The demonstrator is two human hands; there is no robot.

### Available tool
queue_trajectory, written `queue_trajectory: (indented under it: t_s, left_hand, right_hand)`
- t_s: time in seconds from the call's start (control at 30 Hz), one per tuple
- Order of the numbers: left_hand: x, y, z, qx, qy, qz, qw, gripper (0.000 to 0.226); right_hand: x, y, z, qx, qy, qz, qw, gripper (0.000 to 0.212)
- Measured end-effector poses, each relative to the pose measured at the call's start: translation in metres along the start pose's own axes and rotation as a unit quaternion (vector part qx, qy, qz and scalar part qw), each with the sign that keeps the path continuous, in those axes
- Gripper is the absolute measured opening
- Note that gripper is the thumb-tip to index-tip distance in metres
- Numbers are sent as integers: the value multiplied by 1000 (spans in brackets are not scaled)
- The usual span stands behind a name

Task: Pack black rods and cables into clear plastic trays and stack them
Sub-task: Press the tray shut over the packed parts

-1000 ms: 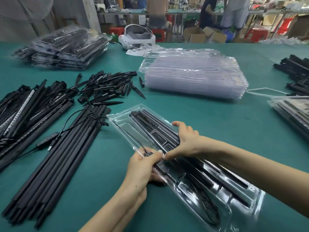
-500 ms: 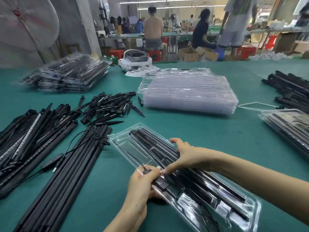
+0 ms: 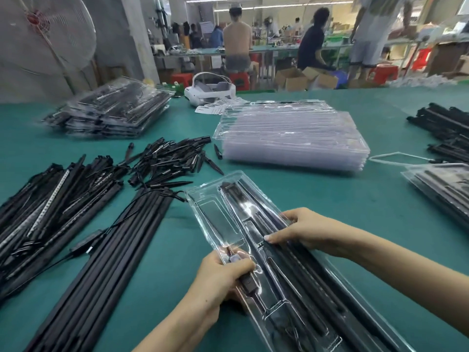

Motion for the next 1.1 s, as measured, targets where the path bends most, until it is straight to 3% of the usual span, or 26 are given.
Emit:
queue_trajectory:
  t_s: [0.3, 0.47, 0.6, 0.87, 1.1]
  left_hand:
    - [5, 3, 7, 0, -24, 13, 1000, 18]
    - [8, 2, 8, -3, -34, -15, 999, 15]
    - [12, 3, 2, -15, -68, -30, 997, 17]
    - [18, -3, 0, -2, -53, -28, 998, 33]
    - [12, -2, 13, -42, -2, -12, 999, 28]
  right_hand:
    - [-7, -11, -6, 48, -2, 22, 999, 17]
    - [-5, -12, -3, 51, 30, 12, 998, 20]
    - [-2, -10, -9, 56, -9, 25, 998, 21]
    - [6, 1, -7, 103, -39, 36, 993, 9]
    - [6, 6, -8, 91, -33, -16, 995, 15]
Point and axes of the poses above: each hand's wrist, its own x-axis towards the middle knuckle, its own z-axis out of the palm, y = z × x, the point moved 1 cm from there along x, towards the middle knuckle, and after that the axes turned 12 degrees about y, right-handed, at the moved point
